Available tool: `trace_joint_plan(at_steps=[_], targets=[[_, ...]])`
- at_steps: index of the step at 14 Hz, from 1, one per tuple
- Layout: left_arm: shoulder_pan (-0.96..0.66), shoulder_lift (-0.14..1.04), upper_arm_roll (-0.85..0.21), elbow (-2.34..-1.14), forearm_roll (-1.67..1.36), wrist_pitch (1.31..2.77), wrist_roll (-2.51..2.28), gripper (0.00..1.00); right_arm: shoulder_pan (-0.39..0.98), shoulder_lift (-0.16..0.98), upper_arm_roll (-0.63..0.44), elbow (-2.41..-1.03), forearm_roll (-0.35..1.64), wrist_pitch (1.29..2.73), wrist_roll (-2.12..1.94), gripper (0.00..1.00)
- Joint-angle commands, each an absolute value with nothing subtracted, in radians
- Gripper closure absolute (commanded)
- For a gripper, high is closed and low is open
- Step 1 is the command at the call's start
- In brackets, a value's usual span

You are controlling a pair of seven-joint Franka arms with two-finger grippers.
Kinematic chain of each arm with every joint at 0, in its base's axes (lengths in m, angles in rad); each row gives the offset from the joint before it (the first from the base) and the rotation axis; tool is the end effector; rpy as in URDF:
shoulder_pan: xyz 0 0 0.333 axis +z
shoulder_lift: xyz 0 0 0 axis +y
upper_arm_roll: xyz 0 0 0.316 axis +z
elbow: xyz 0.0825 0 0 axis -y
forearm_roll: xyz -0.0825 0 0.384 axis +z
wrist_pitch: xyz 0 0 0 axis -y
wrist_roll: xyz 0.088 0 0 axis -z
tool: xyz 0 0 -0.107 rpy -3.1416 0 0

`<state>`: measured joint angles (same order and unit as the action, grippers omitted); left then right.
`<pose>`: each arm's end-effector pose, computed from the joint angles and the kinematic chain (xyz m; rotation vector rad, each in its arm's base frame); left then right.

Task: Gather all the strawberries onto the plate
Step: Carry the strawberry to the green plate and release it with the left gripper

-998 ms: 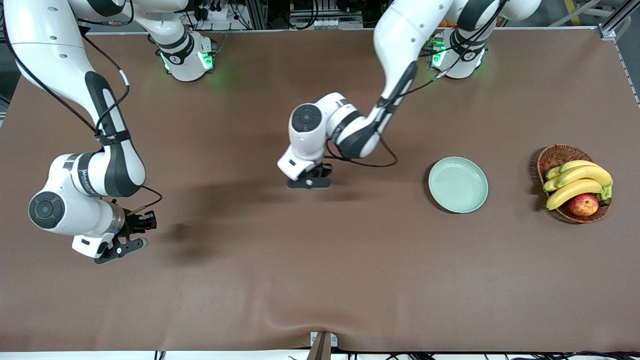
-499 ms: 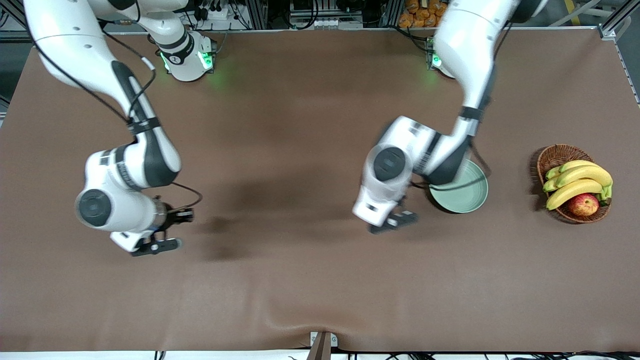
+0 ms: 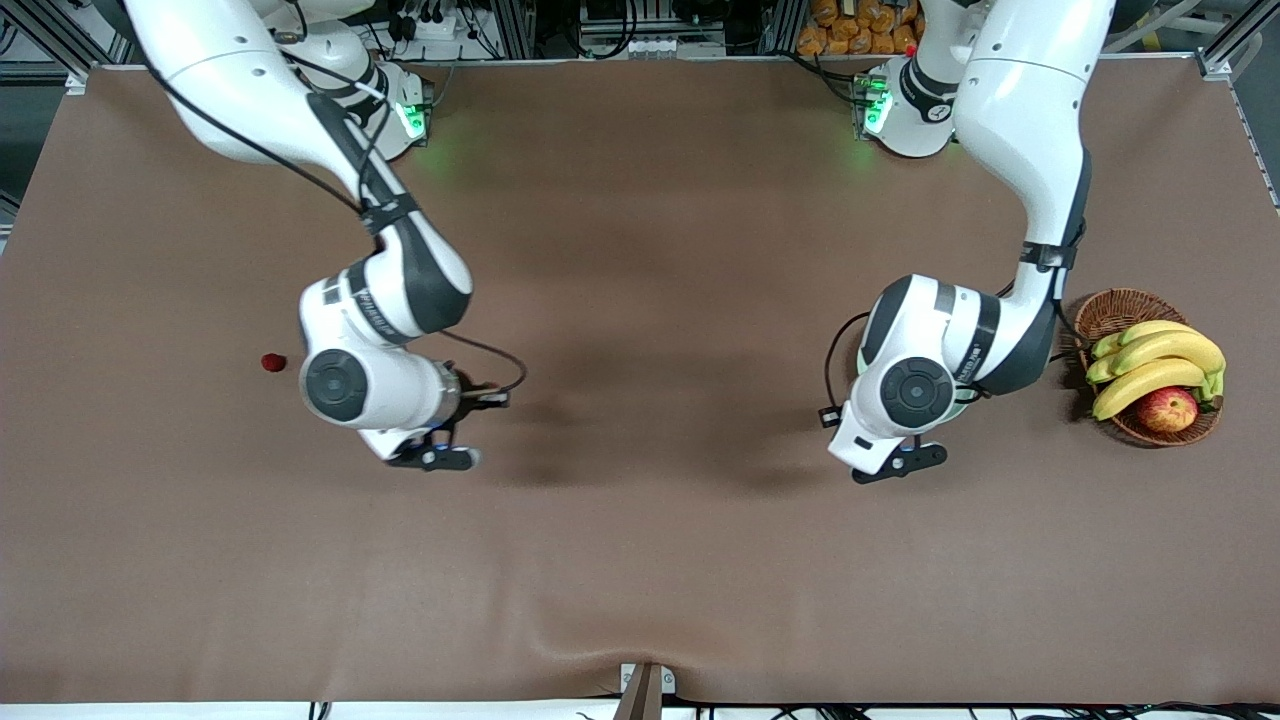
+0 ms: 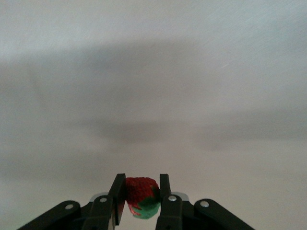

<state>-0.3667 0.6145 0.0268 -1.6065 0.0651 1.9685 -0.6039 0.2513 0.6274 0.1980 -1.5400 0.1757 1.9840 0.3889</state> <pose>0.6265 -0.2192 0.2515 -2.9297 -0.3358 0.2844 0.6202 0.2900 0.2805 -2.9354 0.0757 0.3992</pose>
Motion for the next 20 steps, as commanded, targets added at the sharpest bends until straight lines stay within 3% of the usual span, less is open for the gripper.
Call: trace_joint_plan(at_steps=[1,6,13,14,15,16,18,20], targets=[[-0.331,0.519,0.014,-1.751,0.097,2.034,-0.574,1.0,0.317,0.658,0.192,-1.54,0.202,2.019,0.411,1.0],[-0.238,0.486,0.014,-1.871,0.097,2.095,-0.491,1.0,0.437,0.722,0.184,-1.543,0.202,2.14,0.492,1.0],[-0.147,0.537,0.011,-1.882,0.097,2.112,-0.402,1.0,0.477,0.778,0.184,-1.545,0.202,2.203,0.5,0.95],[-0.146,0.537,0.011,-1.884,0.092,2.112,-0.397,0.8,0.477,0.784,0.184,-1.545,0.202,2.212,0.5,0.93],[-0.146,0.54,0.011,-1.884,0.092,2.112,-0.396,0.25,0.477,0.784,0.184,-1.545,0.202,2.212,0.5,0.85],[-0.149,0.54,0.011,-1.884,0.092,2.112,-0.396,0.0,0.474,0.782,0.183,-1.545,0.202,2.21,0.5,0.65],[-0.158,0.528,0.009,-1.881,0.092,2.105,-0.394,0.0,0.459,0.782,0.183,-1.543,0.202,2.21,0.499,0.12],[-0.161,0.502,-0.024,-1.876,0.091,2.091,-0.4,0.0,0.436,0.775,0.183,-1.54,0.198,2.207,0.494,0.0]])
